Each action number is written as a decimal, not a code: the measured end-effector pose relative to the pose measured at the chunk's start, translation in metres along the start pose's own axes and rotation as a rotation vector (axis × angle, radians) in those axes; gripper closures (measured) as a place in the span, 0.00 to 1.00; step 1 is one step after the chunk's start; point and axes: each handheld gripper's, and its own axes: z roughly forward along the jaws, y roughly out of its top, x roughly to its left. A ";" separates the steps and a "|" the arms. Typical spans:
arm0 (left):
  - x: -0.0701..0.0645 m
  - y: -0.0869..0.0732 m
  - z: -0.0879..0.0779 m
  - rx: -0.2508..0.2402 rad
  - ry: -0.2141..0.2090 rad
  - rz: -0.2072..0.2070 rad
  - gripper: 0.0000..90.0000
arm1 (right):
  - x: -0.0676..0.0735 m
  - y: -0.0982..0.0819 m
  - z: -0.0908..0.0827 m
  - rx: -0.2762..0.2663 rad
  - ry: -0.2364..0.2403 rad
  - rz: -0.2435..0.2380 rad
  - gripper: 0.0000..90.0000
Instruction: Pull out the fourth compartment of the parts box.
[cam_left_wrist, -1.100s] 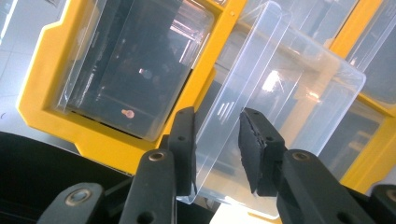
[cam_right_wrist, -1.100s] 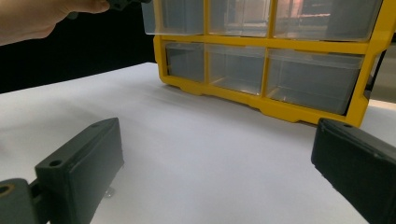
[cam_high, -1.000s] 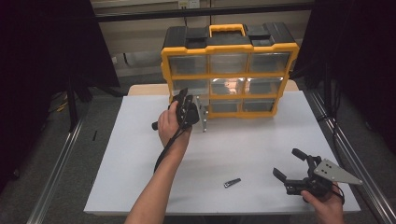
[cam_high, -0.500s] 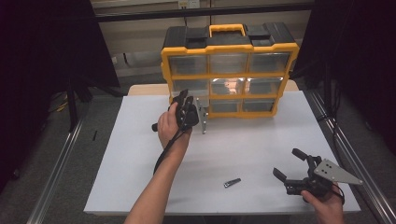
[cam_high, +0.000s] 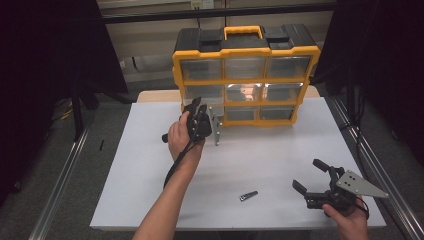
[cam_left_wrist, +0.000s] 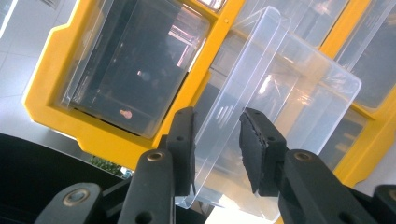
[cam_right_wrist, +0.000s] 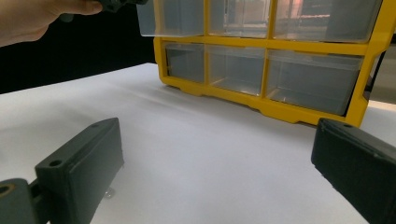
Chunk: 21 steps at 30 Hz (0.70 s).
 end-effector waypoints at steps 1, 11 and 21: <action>0.000 0.000 0.000 -0.004 0.003 0.009 0.74 | 0.000 0.000 0.000 0.001 0.002 -0.001 0.02; 0.000 -0.001 -0.004 -0.012 -0.008 -0.003 0.74 | 0.000 0.000 0.000 0.000 0.002 -0.001 0.02; 0.001 -0.002 -0.006 -0.014 -0.011 0.002 0.74 | 0.000 0.000 0.000 0.000 0.002 -0.002 0.02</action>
